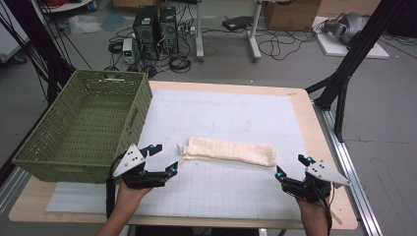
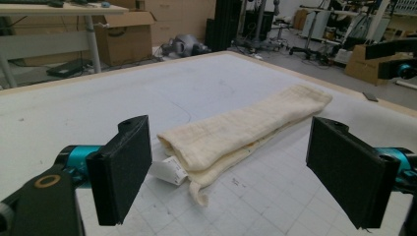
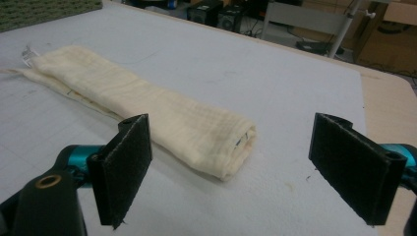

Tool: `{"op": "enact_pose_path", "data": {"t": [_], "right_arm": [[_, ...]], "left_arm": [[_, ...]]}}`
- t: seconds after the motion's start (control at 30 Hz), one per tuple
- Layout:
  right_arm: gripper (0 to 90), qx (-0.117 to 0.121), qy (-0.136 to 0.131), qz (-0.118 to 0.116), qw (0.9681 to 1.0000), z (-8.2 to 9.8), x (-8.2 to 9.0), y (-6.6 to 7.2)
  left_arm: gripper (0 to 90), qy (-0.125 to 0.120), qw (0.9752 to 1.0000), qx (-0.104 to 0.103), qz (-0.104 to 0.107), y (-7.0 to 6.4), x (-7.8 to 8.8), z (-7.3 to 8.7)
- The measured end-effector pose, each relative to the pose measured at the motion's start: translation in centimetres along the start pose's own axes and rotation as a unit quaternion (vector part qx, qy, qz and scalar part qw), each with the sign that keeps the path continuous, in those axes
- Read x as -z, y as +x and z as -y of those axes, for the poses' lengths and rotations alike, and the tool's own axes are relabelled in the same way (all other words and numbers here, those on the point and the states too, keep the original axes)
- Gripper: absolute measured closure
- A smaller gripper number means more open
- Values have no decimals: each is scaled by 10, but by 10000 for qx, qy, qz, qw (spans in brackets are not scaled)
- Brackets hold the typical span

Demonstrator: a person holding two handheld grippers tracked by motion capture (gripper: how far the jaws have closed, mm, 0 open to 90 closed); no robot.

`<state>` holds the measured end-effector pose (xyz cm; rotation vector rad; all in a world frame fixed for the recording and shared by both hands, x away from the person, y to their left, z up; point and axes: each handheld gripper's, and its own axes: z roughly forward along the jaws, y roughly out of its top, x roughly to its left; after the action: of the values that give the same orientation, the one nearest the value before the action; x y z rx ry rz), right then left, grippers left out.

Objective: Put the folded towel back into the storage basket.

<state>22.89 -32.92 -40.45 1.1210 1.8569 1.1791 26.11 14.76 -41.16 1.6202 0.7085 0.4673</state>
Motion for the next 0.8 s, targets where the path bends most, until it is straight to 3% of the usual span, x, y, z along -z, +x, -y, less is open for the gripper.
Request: {"op": "enact_pose_path", "data": {"t": [0.4,0.5,0.8], "right_arm": [[151,-27,15,8,10000,0,1,1],[151,-17,26,2,10000,0,0,2],[152,35,1,-5,10000,0,-1,1]], "left_arm": [[171,209,9997,-2,127,3,-10,-20],[177,373,9989,63,275,9,-21,-29],[202,676,9969,183,372,17,-51,-38]]}}
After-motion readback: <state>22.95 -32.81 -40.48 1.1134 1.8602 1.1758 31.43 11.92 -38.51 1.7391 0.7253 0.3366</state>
